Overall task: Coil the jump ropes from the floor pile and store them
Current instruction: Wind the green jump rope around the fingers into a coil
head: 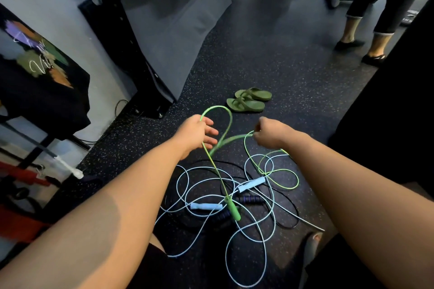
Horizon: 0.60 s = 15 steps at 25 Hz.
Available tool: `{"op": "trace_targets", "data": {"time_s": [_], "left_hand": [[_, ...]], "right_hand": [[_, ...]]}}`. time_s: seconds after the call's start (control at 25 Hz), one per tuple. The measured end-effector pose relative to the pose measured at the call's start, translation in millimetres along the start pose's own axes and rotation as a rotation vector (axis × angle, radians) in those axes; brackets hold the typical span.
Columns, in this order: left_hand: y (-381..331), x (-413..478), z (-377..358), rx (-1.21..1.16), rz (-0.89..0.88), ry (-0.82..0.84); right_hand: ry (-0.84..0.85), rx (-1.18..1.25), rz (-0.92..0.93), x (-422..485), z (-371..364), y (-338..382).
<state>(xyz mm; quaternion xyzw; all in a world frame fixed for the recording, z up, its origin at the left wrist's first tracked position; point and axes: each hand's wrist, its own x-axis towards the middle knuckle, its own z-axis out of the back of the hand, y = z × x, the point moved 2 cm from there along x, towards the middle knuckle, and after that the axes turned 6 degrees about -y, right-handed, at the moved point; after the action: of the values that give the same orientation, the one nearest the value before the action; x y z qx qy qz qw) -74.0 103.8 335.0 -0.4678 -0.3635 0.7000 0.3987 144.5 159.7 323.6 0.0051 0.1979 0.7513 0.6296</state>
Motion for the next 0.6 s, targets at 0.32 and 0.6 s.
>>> {"op": "trace_targets", "data": {"time_s": [0.32, 0.6], "left_hand": [[-5, -20, -14, 0.008, -0.022, 0.272], [-13, -21, -8, -0.097, -0.063, 0.302]], "right_hand": [[-0.107, 0.516, 0.255, -6, -2, 31], [-0.121, 0.562, 0.391, -18, 11, 40]]}}
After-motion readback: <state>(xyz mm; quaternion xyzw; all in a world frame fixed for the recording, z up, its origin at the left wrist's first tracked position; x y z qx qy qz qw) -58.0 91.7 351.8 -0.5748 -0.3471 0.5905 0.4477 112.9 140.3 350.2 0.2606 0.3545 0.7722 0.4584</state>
